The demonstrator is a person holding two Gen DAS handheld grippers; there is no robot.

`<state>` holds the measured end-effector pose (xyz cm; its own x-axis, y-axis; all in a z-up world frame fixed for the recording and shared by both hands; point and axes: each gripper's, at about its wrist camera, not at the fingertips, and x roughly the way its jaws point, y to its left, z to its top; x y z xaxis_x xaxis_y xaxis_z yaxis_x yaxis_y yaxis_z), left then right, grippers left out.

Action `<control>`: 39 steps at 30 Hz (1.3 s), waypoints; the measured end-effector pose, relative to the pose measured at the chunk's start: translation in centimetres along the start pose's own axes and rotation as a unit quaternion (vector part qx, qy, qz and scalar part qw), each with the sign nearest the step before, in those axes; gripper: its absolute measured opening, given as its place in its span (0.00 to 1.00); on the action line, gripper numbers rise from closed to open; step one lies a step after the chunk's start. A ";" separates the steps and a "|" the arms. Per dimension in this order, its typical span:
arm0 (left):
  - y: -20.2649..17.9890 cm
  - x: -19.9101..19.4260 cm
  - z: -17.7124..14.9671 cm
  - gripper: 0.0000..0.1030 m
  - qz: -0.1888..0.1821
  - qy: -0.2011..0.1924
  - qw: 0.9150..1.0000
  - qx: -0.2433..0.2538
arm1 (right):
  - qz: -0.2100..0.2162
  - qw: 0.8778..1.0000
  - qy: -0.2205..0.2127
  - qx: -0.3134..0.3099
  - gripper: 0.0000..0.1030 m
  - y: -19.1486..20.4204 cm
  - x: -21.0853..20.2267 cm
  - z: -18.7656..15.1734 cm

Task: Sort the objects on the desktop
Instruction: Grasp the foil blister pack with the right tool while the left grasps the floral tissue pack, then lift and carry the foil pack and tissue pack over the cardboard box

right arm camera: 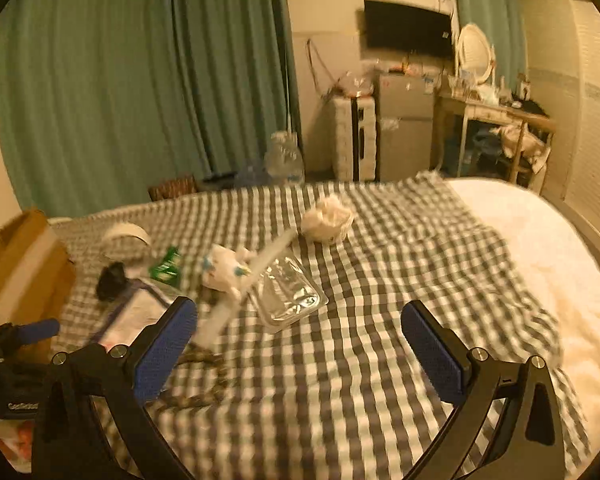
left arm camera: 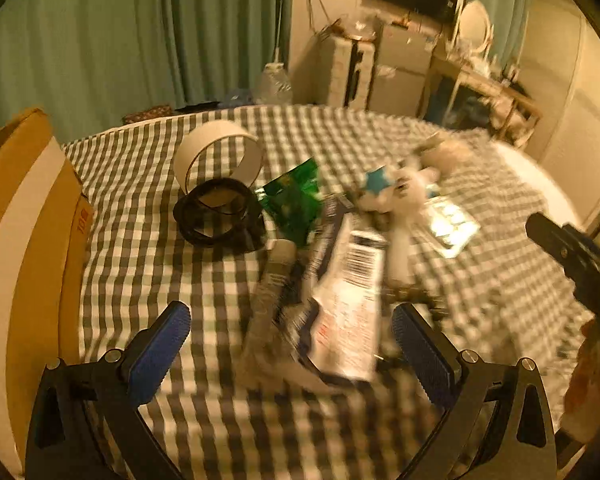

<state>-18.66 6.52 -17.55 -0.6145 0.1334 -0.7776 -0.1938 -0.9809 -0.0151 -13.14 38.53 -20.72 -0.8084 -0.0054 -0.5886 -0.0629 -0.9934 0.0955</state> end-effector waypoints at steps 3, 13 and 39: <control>-0.3 1.9 0.0 0.99 0.017 0.001 1.000 0.021 | -0.002 0.999 0.038 -0.013 0.94 -0.4 4.4 -0.5; -1.3 4.9 -0.4 0.61 -0.040 0.022 0.998 0.041 | 0.029 0.992 0.092 -0.078 0.85 1.2 12.4 -0.9; 1.8 -10.1 -0.7 0.19 -0.056 -0.014 0.998 0.021 | 0.019 0.991 0.129 0.024 0.68 -0.9 -3.5 -4.3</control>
<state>-12.29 3.35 -10.19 -0.6075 0.2462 -0.7552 -0.2946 -0.9528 -0.0736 -7.72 38.97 -22.15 -0.6339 -0.0786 -0.7694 -0.0677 -0.9854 0.1564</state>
